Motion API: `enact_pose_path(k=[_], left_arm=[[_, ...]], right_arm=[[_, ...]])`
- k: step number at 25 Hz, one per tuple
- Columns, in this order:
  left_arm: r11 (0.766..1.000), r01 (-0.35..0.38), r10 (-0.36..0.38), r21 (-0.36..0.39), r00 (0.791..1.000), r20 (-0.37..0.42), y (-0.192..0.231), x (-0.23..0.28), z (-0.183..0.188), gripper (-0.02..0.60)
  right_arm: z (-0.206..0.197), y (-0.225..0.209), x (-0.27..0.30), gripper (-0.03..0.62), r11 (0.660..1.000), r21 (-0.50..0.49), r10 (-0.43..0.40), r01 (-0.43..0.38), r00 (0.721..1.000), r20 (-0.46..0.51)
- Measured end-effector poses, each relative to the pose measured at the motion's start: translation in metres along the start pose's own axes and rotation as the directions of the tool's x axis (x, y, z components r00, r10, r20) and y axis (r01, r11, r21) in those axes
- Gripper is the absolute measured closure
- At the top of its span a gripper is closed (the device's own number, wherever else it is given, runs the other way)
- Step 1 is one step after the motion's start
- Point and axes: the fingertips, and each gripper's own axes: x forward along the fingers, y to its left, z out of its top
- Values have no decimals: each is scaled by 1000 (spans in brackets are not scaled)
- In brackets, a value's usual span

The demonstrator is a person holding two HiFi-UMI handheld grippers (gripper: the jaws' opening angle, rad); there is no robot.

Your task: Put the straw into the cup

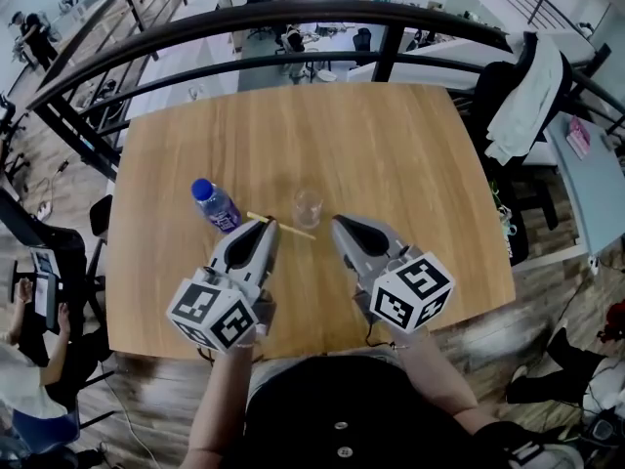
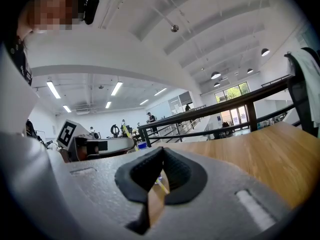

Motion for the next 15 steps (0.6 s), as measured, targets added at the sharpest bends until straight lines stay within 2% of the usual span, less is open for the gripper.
enact_pose_path(k=[3,9,15], left_arm=[[1000,24,-24,20,999,21,3,3,14,548],[998,28,-31,58,998,52,12,9,42,548],[997,33,-37,74,998,49,19,20,56,548]], right_arm=[[6,-1,0,595,1000,-3,-14,14,1000,13],[18,-4,3,595,1000,-9,-27,28,999,36],[19,-12,6,595,999,6,-50,50,998,30]])
